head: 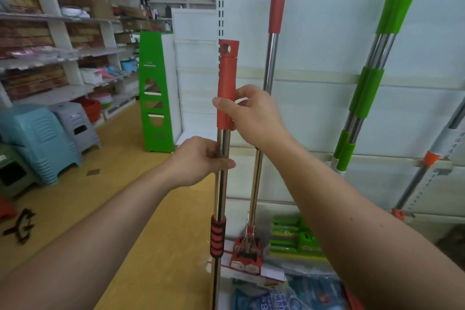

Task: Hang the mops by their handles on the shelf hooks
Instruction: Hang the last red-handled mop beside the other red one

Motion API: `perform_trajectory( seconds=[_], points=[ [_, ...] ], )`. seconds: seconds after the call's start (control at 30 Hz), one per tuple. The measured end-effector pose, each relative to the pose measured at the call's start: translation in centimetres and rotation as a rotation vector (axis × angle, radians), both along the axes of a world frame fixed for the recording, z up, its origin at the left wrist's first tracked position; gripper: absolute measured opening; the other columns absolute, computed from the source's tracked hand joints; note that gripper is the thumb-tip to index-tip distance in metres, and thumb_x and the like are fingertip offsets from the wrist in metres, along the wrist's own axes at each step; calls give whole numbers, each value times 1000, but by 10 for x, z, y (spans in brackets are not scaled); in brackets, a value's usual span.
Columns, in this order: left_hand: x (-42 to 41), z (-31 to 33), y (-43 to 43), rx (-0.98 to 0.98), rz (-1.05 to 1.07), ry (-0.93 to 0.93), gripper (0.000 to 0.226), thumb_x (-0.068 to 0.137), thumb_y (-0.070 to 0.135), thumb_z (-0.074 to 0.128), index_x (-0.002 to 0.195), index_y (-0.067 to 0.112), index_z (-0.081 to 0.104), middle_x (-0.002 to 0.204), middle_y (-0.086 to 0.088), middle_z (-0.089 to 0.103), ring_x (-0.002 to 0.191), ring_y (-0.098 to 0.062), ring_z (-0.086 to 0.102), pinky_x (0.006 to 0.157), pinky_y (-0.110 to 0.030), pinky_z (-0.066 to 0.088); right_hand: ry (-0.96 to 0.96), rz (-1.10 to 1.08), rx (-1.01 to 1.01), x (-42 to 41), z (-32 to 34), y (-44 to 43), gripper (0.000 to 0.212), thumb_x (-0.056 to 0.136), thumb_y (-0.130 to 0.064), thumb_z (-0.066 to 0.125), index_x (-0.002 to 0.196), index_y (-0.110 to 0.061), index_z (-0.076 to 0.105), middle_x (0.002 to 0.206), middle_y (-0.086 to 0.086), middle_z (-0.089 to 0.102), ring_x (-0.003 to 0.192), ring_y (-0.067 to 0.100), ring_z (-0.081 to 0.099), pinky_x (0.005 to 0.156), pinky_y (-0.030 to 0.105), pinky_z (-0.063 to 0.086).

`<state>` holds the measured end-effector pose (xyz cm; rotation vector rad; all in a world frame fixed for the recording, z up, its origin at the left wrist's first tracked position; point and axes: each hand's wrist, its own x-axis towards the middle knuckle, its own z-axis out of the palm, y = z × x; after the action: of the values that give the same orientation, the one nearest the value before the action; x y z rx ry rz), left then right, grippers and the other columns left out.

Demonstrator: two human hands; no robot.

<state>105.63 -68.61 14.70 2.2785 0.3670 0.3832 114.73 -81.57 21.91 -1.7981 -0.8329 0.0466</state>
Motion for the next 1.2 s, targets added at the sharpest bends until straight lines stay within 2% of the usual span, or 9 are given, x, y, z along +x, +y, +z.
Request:
perform_trajectory(
  seconds=[0.13, 0.2, 0.27, 0.47, 0.57, 0.67, 0.83, 1.07, 1.2],
  points=[
    [11, 10, -13, -20, -34, -60, 66, 62, 68, 76, 84, 5, 73, 88, -29, 69, 67, -29, 60, 64, -44, 50, -31, -22, 19, 2, 14, -16, 42, 87, -53, 74, 113, -23, 62, 86, -3, 79, 78, 18, 78, 85, 48, 63],
    [16, 15, -20, -32, -29, -76, 50, 70, 60, 80, 80, 11, 75, 81, -24, 71, 68, -35, 63, 65, -47, 53, -50, -37, 28, 4, 20, -22, 42, 87, -53, 74, 112, -24, 59, 88, -2, 78, 79, 20, 78, 84, 50, 63],
    [22, 20, -26, -36, -20, -90, 32, 79, 49, 82, 71, 19, 73, 61, -6, 65, 56, -21, 58, 60, -40, 49, -59, -50, 31, 7, 25, -26, 39, 87, -54, 74, 109, -27, 57, 89, -4, 76, 81, 20, 78, 84, 50, 63],
    [47, 41, -41, 103, -74, -131, 45, 88, 48, 73, 75, 6, 64, 53, 8, 45, 47, -7, 41, 52, -26, 32, -93, -134, 70, 19, 47, -43, 34, 87, -53, 74, 103, -29, 56, 90, 1, 78, 83, 24, 77, 85, 52, 62],
    [58, 51, -44, 113, -111, -159, 36, 90, 46, 71, 74, 15, 65, 54, 12, 55, 52, -7, 52, 54, -23, 40, -108, -173, 99, 23, 59, -47, 33, 89, -50, 74, 106, -27, 57, 89, 2, 79, 81, 24, 78, 84, 51, 63],
    [66, 62, -43, 68, -154, -192, 29, 90, 47, 71, 87, 18, 73, 76, 5, 77, 70, -11, 71, 71, -31, 57, -130, -208, 124, 28, 71, -48, 28, 89, -49, 74, 102, -30, 60, 90, 0, 78, 80, 22, 78, 84, 51, 63],
    [78, 78, -45, 79, -158, -229, 33, 93, 47, 68, 85, 15, 71, 80, -11, 73, 75, -25, 69, 78, -43, 58, -128, -236, 134, 38, 88, -48, 28, 92, -45, 73, 112, -25, 67, 99, -7, 77, 83, 18, 77, 73, 39, 62],
    [89, 94, -41, 67, -154, -249, 38, 95, 48, 64, 72, 17, 61, 61, 5, 50, 63, -17, 55, 66, -35, 46, -146, -250, 144, 50, 105, -41, 37, 97, -44, 67, 127, -23, 67, 107, -2, 77, 87, 18, 77, 61, 27, 53],
    [92, 107, -39, 101, -140, -270, 42, 95, 50, 62, 77, 12, 64, 73, -1, 67, 76, -26, 68, 68, -36, 52, -180, -260, 146, 51, 116, -37, 35, 99, -42, 65, 128, -23, 68, 104, 0, 78, 86, 18, 77, 63, 27, 53]
  ],
)
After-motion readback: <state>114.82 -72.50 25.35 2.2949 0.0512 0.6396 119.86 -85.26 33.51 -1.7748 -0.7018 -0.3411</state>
